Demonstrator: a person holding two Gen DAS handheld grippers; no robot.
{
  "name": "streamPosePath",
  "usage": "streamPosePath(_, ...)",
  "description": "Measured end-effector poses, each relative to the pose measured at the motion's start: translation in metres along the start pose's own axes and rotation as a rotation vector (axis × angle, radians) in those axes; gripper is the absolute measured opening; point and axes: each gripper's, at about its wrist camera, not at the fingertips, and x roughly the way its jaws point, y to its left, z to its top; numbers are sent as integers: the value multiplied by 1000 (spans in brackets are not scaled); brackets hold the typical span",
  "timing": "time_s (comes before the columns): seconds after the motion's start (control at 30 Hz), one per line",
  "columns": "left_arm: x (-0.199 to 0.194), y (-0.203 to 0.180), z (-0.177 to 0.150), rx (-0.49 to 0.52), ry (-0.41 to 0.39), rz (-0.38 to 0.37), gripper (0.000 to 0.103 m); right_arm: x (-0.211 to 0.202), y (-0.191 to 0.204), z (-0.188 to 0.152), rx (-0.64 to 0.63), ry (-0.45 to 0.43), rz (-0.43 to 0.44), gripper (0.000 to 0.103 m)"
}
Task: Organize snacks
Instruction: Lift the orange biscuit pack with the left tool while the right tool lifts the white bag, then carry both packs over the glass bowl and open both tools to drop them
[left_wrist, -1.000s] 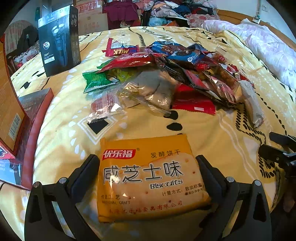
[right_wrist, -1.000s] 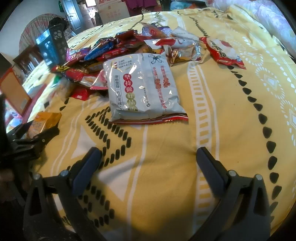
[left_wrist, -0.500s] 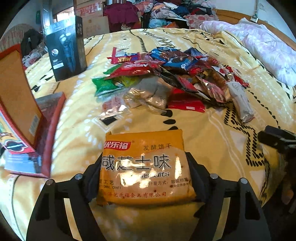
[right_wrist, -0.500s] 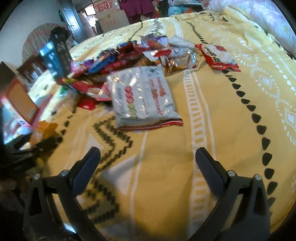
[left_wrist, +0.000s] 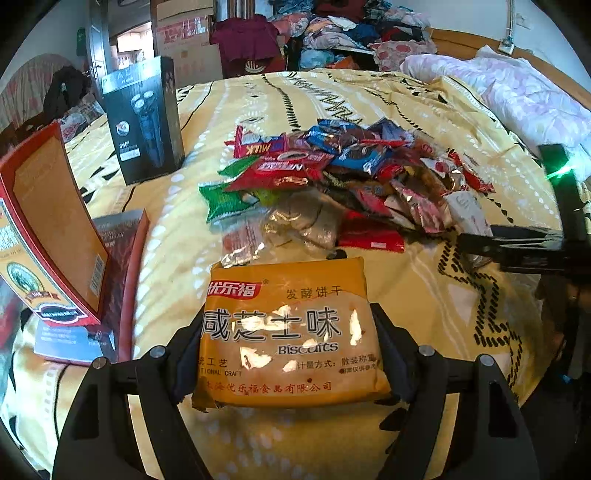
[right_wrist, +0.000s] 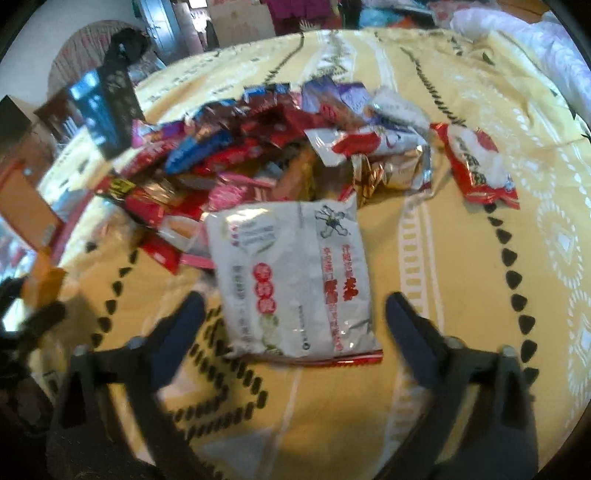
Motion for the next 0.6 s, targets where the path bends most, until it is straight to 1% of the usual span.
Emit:
streamPosePath(0.03, -2, 0, 2, -1, -4, -4, 81, 2, -3, -1, 11, 17, 1, 78)
streamPosePath(0.1, -6, -1, 5, 2, -19, -6, 81, -1, -6, -3, 33, 13, 4, 74)
streamPosePath(0.13, -9, -2, 8, 14, -29, 2, 81, -5, -5, -3, 39, 10, -9, 74)
streamPosePath(0.2, -15, -3, 12, 30, -48, 9, 81, -14, -3, -2, 47, -14, -18, 73)
streamPosePath(0.3, -29, 0, 22, 27, -71, 14, 81, -38, 3, 1, 61, -65, -18, 73)
streamPosePath(0.47, -64, 24, 45, -20, -146, 24, 81, -77, 30, 21, 40, -144, -12, 73)
streamPosePath(0.6, -101, 55, 65, -55, -205, 76, 80, -104, 59, 46, -3, -207, 16, 73)
